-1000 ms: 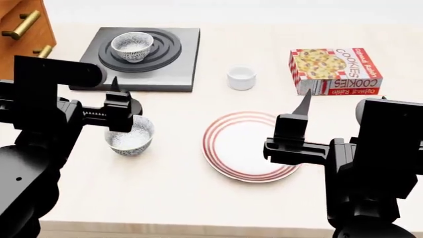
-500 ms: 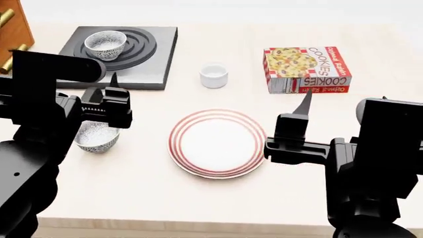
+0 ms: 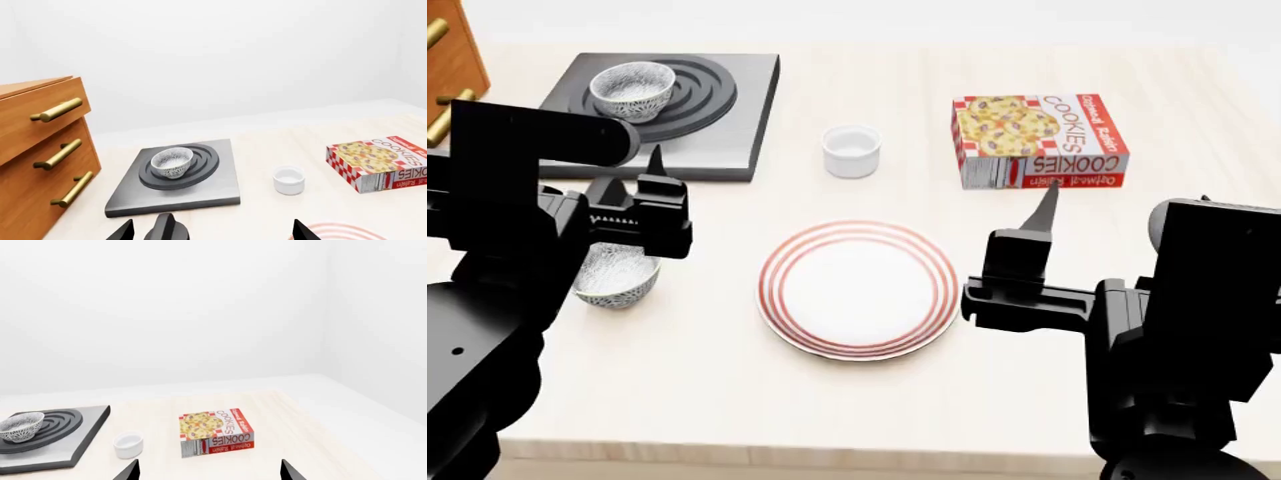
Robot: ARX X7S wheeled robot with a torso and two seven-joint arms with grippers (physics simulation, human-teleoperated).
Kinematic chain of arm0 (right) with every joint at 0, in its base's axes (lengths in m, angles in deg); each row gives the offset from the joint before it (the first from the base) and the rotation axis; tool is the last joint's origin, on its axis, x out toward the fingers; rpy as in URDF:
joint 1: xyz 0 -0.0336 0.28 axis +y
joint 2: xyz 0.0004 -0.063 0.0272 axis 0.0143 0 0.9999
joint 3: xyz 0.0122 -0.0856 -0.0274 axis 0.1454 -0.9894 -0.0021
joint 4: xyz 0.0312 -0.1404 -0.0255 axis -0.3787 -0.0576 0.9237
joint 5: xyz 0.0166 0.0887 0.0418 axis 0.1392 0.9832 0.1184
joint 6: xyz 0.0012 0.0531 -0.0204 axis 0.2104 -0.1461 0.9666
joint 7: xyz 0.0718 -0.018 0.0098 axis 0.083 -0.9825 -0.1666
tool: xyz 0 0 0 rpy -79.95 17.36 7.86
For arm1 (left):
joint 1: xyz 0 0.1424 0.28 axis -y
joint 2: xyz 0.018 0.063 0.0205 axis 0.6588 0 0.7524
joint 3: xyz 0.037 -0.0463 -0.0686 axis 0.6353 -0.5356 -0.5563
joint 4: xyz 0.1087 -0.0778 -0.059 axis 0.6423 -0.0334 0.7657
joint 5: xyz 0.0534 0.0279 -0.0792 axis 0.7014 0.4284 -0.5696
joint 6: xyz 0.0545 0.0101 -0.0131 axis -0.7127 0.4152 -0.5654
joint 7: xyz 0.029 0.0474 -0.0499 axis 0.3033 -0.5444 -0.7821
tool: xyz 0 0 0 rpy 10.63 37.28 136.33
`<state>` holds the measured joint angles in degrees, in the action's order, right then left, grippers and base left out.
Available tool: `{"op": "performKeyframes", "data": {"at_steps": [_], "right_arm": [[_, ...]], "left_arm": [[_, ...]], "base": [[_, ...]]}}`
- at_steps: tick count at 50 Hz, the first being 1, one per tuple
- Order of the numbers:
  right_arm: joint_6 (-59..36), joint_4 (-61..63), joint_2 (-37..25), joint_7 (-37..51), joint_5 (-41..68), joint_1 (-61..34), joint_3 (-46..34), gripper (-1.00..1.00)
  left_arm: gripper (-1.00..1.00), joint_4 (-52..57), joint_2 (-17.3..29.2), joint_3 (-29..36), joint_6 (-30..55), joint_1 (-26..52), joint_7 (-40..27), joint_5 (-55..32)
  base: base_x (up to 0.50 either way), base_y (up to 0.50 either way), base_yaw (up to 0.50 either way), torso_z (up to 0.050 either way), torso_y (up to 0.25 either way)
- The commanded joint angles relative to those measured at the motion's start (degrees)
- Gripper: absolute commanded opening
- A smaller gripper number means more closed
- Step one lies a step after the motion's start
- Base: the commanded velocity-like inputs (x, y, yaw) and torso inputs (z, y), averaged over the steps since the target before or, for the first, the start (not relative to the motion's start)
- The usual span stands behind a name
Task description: Pick the akita bowl on the stove and place it on the plate.
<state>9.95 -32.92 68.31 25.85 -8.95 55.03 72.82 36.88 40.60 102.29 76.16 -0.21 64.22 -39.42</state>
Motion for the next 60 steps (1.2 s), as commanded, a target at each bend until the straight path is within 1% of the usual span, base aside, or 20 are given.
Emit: {"op": "performKeyframes", "data": {"at_steps": [1,43,60], "right_arm": [[0.79,-0.15,0.94,-1.25,-0.72,0.41,1.29,1.0],[1.68,-0.3,0.38,-0.72,0.92,0.43,1.13,1.0],[1.33,0.05,0.2,-0.34,1.86,0.22,1.2,1.0]], "left_arm": [[1.0,0.09,-0.73,-1.1,0.39,-0.21,0.97,0.18],[1.0,-0.25,0.19,-0.18,-0.05,0.05,-0.2,-1.34],[1.0,-0.55,0.56,0.21,-0.37,0.01,-0.57,-1.85]], "base": [[0.12,0.0,0.0,0.0,0.0],[0.13,-0.01,0.0,0.0,0.0],[0.25,0.0,0.0,0.0,0.0]]}}
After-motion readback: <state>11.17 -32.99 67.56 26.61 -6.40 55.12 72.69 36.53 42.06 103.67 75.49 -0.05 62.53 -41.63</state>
